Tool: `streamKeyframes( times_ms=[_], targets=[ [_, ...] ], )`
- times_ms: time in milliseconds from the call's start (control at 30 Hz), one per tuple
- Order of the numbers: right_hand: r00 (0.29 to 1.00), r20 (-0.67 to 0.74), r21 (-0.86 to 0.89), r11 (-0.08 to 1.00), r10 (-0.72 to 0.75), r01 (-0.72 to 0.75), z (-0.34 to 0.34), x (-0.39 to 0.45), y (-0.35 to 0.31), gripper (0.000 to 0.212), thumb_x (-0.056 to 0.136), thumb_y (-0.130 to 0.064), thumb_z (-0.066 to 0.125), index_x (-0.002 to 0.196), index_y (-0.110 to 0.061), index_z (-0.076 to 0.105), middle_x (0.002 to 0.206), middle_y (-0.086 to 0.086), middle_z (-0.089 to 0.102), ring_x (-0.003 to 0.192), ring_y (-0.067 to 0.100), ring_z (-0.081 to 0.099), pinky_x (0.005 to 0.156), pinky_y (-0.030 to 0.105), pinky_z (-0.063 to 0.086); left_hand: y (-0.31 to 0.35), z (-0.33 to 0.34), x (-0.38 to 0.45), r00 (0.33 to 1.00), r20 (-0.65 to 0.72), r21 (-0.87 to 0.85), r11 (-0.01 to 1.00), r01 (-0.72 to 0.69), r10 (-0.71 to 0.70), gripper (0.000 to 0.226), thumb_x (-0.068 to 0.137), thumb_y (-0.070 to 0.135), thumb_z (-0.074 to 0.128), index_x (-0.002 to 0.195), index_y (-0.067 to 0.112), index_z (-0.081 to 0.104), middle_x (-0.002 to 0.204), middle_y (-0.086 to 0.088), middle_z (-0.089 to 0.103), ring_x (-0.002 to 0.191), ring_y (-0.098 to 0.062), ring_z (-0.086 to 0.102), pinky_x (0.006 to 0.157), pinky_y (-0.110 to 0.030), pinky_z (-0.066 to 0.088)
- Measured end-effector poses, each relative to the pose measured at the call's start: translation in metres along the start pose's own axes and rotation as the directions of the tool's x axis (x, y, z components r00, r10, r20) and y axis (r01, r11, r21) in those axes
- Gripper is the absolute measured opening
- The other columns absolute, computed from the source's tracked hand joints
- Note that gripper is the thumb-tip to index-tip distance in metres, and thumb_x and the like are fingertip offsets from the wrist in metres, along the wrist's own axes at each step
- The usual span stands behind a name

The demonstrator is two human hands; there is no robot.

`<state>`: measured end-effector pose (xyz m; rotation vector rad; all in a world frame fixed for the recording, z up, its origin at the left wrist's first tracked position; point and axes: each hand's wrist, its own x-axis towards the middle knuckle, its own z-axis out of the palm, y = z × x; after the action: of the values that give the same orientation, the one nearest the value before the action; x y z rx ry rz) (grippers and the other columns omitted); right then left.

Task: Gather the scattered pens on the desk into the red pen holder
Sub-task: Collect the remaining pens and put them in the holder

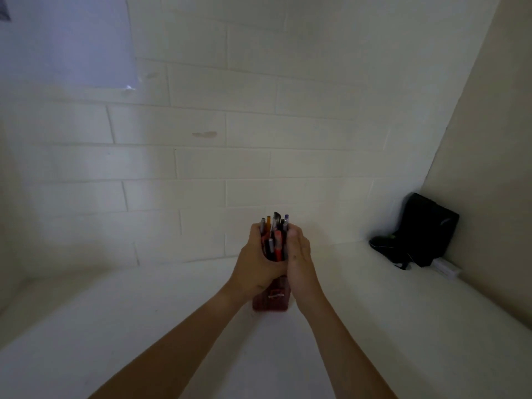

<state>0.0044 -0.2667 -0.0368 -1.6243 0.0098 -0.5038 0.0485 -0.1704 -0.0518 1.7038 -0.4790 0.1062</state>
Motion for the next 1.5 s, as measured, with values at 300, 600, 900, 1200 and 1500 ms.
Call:
streamKeyframes(
  times_ms=[300,600,900,1200,1500],
  targets=[
    [0.995,-0.066,-0.101,0.991,0.076,-0.082,0.006,0.007,0.011,0.037,0.103,-0.053,0.028,0.114,-0.047,0.063,0.106,-0.016,0.073,0.101,0.0,0.067,0.09,0.028,0.052,-0.008,0.002,0.01,0.993,-0.105,-0.018,0.999,0.048,-0.05,0.055,0.058,0.013,0.087,0.101,0.027,0.056,0.089,0.006,0.073,0.08,-0.008,0.071,0.07,-0.026,0.058],
    [0.992,0.018,-0.054,0.991,0.125,-0.124,0.001,-0.004,-0.005,0.041,0.1,-0.06,0.03,0.135,-0.05,0.05,0.13,-0.017,0.063,0.119,0.003,0.061,0.101,0.029,0.048,0.003,-0.01,0.005,0.997,0.059,-0.049,0.998,0.048,-0.045,0.088,0.056,0.017,0.092,0.125,0.026,0.038,0.107,0.003,0.068,0.098,-0.011,0.07,0.088,-0.042,0.059],
    [0.989,-0.035,-0.107,0.984,0.142,-0.145,0.006,-0.022,-0.019,0.055,0.099,-0.058,0.034,0.151,-0.045,0.026,0.151,-0.006,0.046,0.136,0.017,0.047,0.114,0.043,0.038,0.02,-0.012,-0.014,0.999,0.02,-0.03,0.999,0.033,-0.032,0.107,0.066,0.004,0.086,0.146,0.022,0.018,0.107,-0.001,0.065,0.099,-0.019,0.07,0.091,-0.042,0.058],
    [0.976,-0.026,-0.197,0.956,0.214,-0.215,0.009,-0.043,-0.027,0.061,0.103,-0.051,0.031,0.155,-0.044,0.0,0.159,-0.004,0.036,0.138,0.026,0.046,0.099,0.029,0.039,0.021,-0.004,-0.024,0.992,-0.077,0.034,0.994,0.104,-0.101,0.096,0.079,0.012,0.081,0.147,0.012,0.014,0.1,0.013,0.063,0.088,-0.002,0.066,0.075,-0.013,0.05],
    [0.957,0.011,-0.195,0.939,0.29,-0.282,-0.004,-0.057,-0.054,0.068,0.102,-0.055,0.028,0.159,-0.028,0.002,0.162,0.005,0.029,0.146,0.025,0.033,0.111,0.033,0.031,0.052,0.003,-0.044,0.966,-0.223,0.226,0.957,0.181,-0.13,0.108,0.081,0.035,0.076,0.157,0.011,0.003,0.155,-0.02,0.024,0.141,-0.034,0.034,0.113,-0.042,0.035]
  ],
)
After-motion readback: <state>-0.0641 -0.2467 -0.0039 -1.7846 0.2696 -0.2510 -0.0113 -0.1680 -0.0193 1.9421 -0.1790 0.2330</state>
